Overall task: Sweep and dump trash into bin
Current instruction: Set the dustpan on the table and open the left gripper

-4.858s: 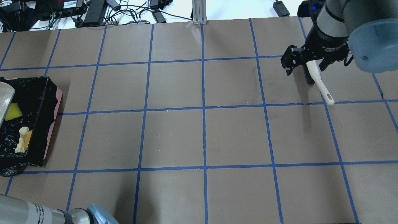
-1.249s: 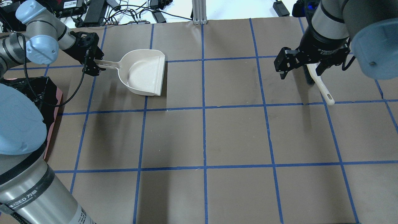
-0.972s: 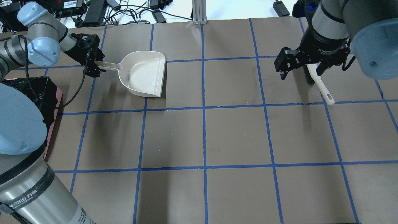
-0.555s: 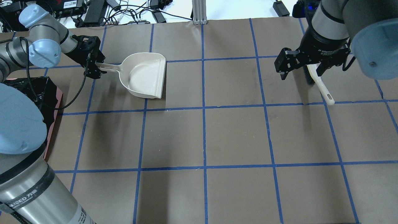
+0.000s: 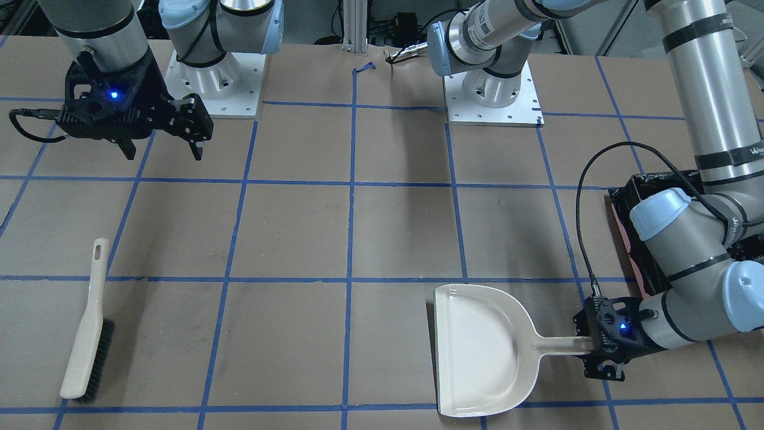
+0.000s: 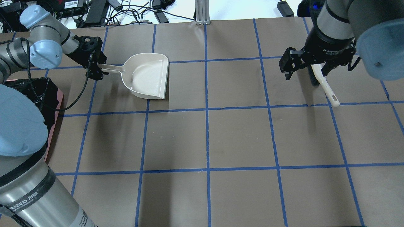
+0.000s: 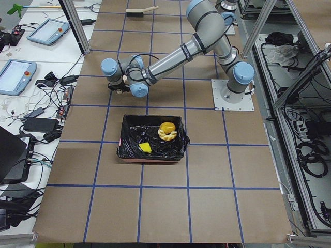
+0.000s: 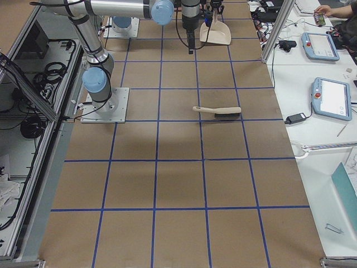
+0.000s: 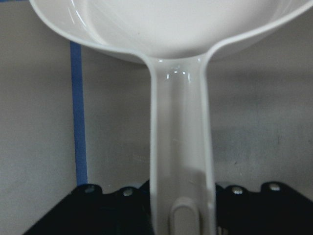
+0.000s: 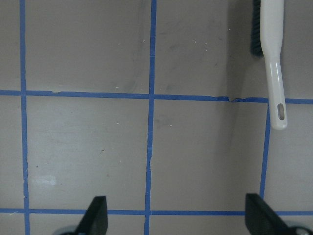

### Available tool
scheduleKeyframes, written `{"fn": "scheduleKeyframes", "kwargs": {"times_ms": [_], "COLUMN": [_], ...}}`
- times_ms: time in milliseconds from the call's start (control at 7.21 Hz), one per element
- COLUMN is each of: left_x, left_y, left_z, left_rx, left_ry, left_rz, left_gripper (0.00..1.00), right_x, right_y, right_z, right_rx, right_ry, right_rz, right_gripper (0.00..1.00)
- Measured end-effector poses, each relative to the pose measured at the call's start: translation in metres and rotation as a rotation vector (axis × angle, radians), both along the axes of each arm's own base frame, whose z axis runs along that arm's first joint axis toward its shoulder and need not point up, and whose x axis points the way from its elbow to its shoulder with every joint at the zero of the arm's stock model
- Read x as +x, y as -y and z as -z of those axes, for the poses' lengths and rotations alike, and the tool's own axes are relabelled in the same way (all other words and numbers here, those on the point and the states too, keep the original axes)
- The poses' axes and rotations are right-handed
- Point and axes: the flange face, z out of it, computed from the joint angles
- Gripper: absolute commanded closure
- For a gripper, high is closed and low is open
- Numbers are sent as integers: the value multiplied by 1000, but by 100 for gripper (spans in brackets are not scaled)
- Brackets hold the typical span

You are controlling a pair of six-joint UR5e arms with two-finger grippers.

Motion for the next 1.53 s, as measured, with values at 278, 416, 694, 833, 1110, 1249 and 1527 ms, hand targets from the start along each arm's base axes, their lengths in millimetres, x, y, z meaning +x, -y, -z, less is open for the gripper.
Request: {"fn": "scheduleKeyframes", "kwargs": {"times_ms": [278,416,694,833,1110,1249,1527], "left_x": [-1,-1,-3,-4,-14,-27,-70], "left_y": [-1,-2,-4,-6,-15,-24,-47], "left_z": [2,1,-5,-14,-59,-89,-147], "left_rx": [8,12,20,27,66,89,117], "left_ry": [-5,-6,-7,-7,9,48,124], "left_rz": [-3,-5,-25,-51,-223,-342,-581], "left_gripper": [19,19,18,16,12,12,3], "right_x": [0,0,0,0,0,0,0], "right_y": [-1,-1,-1,-1,0,0,0], "right_z": [0,1,1,1,2,2,3], "right_rx": [4,5,6,6,6,8,10], "right_ry": [0,0,0,0,1,0,1], "right_rz": [-1,-2,-6,-8,-10,-11,-12], "right_gripper": [0,0,0,0,0,0,0]}}
